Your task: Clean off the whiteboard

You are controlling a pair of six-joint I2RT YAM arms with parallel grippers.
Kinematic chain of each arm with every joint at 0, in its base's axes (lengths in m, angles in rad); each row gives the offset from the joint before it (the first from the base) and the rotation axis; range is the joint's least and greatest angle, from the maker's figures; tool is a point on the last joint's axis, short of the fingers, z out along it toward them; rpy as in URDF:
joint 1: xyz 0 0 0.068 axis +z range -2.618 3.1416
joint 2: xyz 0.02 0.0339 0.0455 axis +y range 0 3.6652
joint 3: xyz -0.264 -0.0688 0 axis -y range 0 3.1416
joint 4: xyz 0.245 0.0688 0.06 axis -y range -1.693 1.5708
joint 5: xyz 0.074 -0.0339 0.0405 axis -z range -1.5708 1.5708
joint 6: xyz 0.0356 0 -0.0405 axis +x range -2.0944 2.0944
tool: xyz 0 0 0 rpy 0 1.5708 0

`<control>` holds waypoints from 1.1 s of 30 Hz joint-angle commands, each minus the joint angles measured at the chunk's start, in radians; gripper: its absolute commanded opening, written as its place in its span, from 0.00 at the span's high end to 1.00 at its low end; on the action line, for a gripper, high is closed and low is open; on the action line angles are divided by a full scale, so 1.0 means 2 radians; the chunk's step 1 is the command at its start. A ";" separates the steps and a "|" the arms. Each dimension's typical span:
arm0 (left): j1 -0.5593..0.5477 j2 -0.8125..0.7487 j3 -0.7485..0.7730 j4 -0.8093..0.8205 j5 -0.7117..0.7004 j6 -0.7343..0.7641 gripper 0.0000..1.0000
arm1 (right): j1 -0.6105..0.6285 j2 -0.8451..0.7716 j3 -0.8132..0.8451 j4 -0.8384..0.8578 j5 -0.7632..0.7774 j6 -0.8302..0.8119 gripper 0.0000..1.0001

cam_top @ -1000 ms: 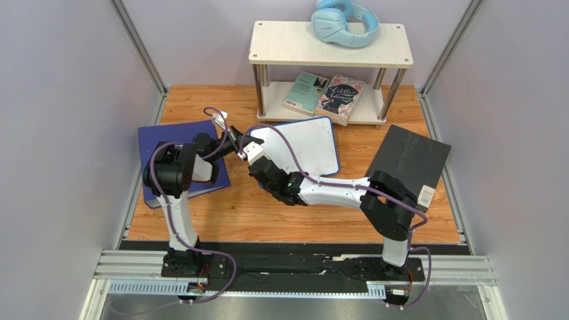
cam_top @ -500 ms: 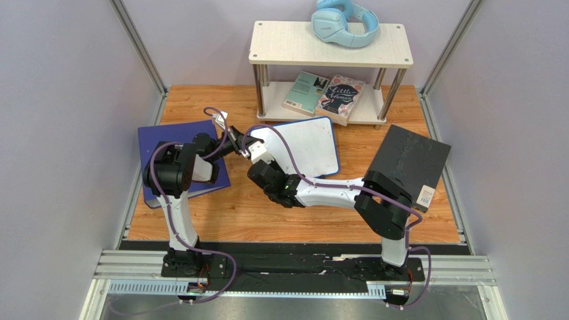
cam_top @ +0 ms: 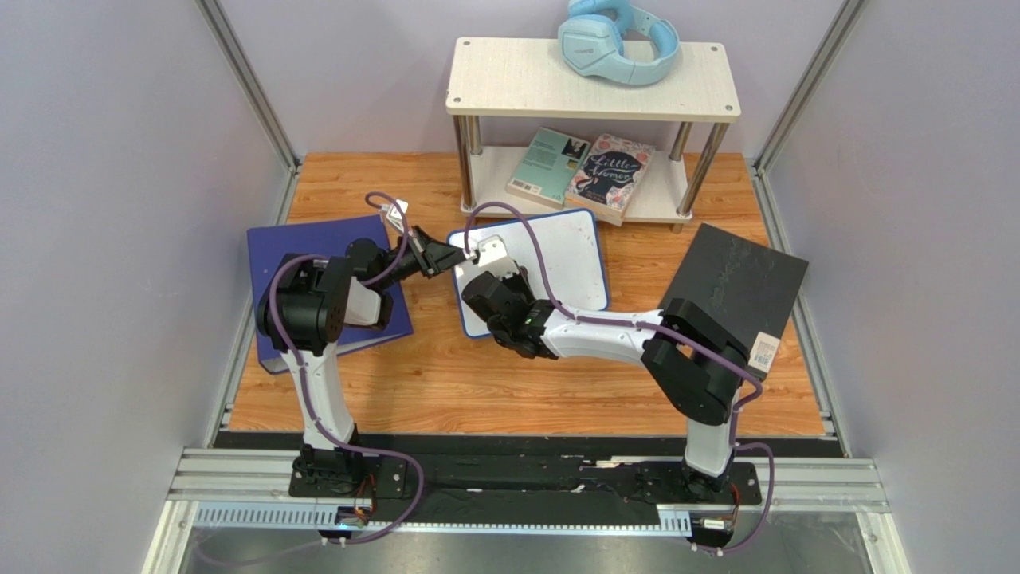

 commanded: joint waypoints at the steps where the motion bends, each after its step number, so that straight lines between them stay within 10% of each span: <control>1: -0.010 0.007 -0.006 0.071 0.033 0.010 1.00 | -0.029 -0.010 -0.011 -0.008 0.024 0.022 1.00; 33: -0.011 0.006 -0.004 0.071 0.037 0.011 1.00 | -0.040 -0.156 -0.072 -0.072 -0.025 0.068 1.00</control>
